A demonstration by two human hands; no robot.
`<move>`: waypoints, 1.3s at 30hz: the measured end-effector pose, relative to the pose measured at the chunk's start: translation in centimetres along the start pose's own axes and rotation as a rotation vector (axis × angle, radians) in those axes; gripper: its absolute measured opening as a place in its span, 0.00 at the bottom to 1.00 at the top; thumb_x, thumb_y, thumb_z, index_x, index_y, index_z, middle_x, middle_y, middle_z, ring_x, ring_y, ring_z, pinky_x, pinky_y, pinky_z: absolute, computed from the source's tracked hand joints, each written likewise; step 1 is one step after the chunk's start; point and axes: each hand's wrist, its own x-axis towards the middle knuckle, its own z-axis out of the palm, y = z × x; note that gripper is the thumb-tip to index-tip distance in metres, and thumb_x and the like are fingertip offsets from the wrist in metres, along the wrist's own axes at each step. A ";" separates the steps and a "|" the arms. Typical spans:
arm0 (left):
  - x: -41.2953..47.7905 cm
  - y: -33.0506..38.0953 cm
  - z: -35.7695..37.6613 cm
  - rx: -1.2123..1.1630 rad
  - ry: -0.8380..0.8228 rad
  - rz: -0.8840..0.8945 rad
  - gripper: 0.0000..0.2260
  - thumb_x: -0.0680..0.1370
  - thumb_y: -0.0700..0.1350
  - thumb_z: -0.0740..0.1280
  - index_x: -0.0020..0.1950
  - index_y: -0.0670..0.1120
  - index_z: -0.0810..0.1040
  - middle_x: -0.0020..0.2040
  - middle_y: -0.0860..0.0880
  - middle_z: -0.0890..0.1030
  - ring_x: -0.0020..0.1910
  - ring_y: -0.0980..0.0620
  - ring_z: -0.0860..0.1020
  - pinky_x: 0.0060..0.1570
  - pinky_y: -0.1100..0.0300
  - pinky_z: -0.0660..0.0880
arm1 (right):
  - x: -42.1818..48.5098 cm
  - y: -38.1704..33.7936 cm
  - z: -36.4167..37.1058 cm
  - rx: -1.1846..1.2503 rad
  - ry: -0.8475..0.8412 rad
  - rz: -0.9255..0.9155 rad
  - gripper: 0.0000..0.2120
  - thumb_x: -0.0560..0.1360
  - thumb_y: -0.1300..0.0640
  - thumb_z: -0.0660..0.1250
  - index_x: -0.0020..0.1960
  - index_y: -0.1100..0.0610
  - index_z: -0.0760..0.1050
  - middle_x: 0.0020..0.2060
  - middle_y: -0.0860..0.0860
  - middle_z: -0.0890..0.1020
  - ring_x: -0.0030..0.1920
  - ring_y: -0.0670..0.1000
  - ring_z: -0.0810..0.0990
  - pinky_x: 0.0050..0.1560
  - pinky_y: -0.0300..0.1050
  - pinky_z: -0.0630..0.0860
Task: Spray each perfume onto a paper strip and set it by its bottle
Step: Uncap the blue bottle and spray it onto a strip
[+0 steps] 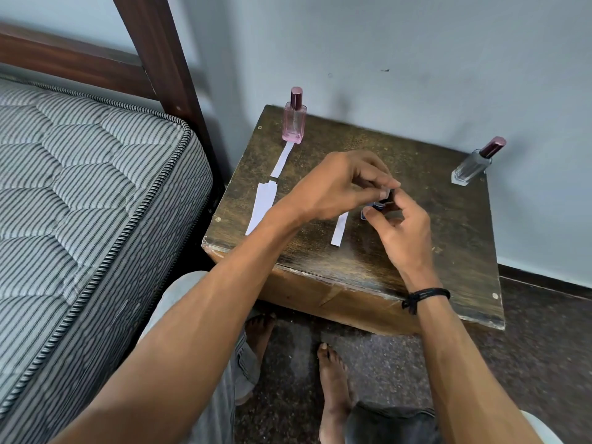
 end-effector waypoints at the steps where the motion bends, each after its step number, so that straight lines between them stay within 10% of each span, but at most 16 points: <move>1: 0.0 0.0 0.1 -0.006 0.011 0.005 0.09 0.76 0.39 0.74 0.56 0.43 0.86 0.52 0.48 0.84 0.50 0.54 0.83 0.54 0.58 0.80 | 0.0 0.0 0.0 -0.008 -0.001 -0.004 0.07 0.77 0.61 0.74 0.53 0.56 0.81 0.45 0.49 0.84 0.46 0.42 0.81 0.45 0.30 0.73; 39: -0.1 -1.6 1.6 0.119 0.104 0.100 0.06 0.76 0.42 0.74 0.50 0.42 0.88 0.49 0.48 0.84 0.48 0.51 0.83 0.49 0.50 0.80 | 0.1 0.4 0.3 -0.035 -0.006 -0.034 0.04 0.76 0.59 0.74 0.50 0.55 0.82 0.45 0.52 0.84 0.46 0.53 0.82 0.45 0.54 0.79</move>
